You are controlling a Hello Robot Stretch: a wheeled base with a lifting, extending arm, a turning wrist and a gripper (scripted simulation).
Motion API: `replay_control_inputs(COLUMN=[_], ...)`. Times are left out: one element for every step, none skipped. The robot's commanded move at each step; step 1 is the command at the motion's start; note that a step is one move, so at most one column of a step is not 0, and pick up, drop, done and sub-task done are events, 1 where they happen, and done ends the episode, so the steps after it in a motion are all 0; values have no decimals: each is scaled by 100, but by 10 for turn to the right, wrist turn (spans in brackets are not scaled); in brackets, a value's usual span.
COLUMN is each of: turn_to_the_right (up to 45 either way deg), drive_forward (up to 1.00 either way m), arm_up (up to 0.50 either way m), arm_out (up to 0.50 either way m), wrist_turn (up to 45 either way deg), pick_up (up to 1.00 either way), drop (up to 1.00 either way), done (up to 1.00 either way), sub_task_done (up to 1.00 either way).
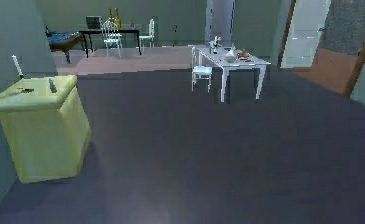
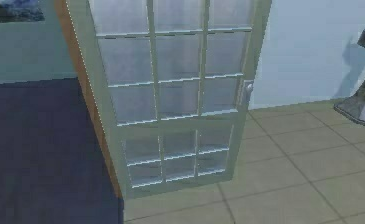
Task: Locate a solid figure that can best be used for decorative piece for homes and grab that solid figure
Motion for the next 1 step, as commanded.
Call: replay_control_inputs(turn_to_the_right=[-30], drive_forward=[0], arm_up=[0], arm_out=[0], wrist_turn=[0], pick_up=[0], drop=[0], done=[0], sub_task_done=[0])
